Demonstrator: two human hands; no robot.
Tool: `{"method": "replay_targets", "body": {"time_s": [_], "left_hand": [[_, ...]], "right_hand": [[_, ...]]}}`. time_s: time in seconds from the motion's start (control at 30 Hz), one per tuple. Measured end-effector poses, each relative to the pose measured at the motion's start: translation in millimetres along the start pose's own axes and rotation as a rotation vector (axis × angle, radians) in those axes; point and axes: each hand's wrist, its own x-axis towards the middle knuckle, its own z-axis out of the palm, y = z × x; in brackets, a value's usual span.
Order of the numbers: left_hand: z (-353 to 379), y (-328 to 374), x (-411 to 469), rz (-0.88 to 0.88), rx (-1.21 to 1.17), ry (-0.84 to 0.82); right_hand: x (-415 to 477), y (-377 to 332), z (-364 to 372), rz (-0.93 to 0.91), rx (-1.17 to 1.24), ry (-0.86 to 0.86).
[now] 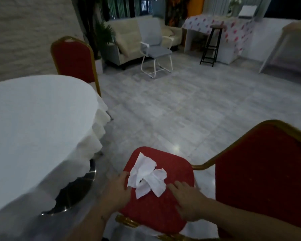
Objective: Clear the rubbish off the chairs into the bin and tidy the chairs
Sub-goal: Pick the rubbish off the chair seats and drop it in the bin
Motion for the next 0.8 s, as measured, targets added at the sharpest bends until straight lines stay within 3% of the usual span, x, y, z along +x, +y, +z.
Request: {"method": "replay_targets", "body": {"time_s": [0.13, 0.3, 0.57, 0.8], "left_hand": [[53, -23, 91, -0.030, 0.275, -0.034], [113, -66, 162, -0.175, 0.226, -0.065], [159, -102, 207, -0.237, 0.199, -0.095], [167, -108, 208, -0.215, 0.323, 0.071]], "right_hand": [[103, 43, 31, -0.062, -0.064, -0.006], [196, 64, 77, -0.090, -0.112, -0.048], [238, 62, 120, -0.141, -0.132, 0.047], [250, 53, 131, -0.126, -0.042, 0.062]]}}
